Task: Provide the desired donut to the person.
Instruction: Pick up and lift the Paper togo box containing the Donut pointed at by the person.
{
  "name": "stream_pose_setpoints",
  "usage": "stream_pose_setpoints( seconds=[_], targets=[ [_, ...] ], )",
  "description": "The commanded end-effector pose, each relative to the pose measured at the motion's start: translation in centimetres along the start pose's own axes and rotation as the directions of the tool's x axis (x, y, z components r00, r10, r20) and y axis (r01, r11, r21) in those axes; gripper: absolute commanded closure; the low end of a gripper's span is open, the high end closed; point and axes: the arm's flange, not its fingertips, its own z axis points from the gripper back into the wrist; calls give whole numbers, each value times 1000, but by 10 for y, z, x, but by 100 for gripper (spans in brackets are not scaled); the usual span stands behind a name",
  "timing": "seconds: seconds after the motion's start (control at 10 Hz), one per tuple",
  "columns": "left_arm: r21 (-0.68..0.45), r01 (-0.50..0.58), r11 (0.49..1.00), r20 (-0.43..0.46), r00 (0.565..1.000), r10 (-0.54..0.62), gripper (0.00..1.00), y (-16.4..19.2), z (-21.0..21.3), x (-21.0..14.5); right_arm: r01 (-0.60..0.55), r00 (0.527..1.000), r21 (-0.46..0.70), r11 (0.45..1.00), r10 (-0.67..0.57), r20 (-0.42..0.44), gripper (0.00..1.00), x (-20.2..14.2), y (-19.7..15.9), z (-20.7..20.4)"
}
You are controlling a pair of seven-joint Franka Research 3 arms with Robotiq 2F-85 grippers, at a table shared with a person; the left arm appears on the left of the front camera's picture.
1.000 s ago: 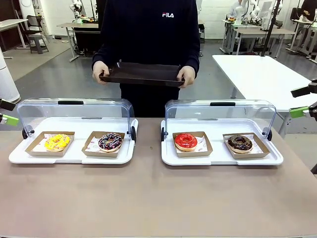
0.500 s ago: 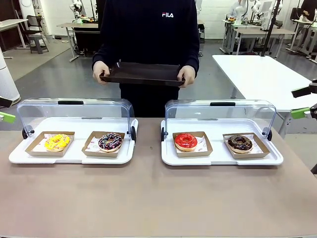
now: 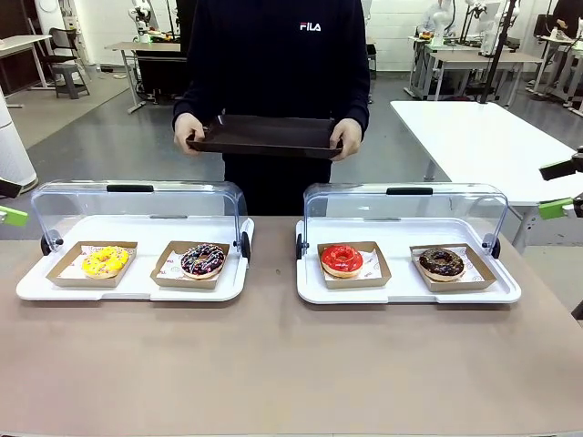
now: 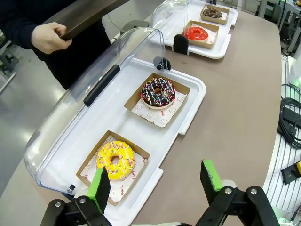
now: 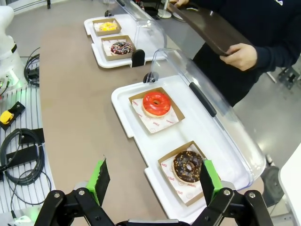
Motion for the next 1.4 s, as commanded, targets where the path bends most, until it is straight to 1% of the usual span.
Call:
stream_pose_setpoints(
  seconds=[0.0,1.3],
  targets=[
    [-2,6,1000,16,1000,-6,0,1,0,-1,-3,1000,7,1000,3,13,0,1,-1,-3],
    [-2,6,1000,16,1000,-6,0,1,0,-1,-3,1000,7,1000,3,13,0,1,-1,-3]
  ],
)
